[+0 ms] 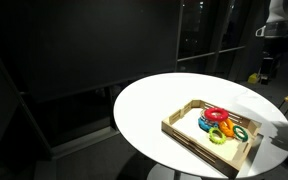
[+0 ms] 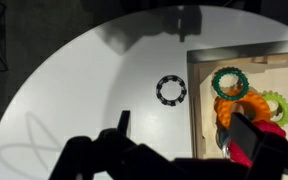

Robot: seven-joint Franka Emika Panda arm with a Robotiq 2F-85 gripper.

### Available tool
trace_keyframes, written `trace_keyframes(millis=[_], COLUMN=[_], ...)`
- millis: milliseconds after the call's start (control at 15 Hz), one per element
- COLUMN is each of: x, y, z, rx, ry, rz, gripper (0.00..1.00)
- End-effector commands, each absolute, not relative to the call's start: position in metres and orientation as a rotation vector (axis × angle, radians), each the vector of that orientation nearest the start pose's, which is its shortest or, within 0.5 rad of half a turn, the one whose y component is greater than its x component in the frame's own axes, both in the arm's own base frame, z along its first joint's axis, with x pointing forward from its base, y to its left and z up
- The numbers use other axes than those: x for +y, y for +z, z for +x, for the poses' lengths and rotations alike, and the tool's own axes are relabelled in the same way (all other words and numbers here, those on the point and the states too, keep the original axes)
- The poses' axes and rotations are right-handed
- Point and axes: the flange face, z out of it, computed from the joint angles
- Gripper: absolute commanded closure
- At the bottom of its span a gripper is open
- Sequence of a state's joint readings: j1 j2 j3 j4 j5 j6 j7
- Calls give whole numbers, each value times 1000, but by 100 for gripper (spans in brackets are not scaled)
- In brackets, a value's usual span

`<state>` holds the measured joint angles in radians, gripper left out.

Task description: Put the green ring in the box.

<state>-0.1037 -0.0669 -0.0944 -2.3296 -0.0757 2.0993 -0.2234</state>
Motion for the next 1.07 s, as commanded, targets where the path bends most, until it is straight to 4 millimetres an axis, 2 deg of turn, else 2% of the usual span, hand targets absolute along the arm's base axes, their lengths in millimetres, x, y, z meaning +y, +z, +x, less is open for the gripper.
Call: trace_keyframes(millis=[0,333,667,933,1000], x=[-108,-120,-128,-131,-126], y=[391,435,473,485,475], z=[459,446,437,437,438], rx=[-53,-26,23,33,7], ry=[333,378,296,248,250], rz=[-3162,-3142,-3155,-3163,-3144], gripper=[0,0,0,0,0])
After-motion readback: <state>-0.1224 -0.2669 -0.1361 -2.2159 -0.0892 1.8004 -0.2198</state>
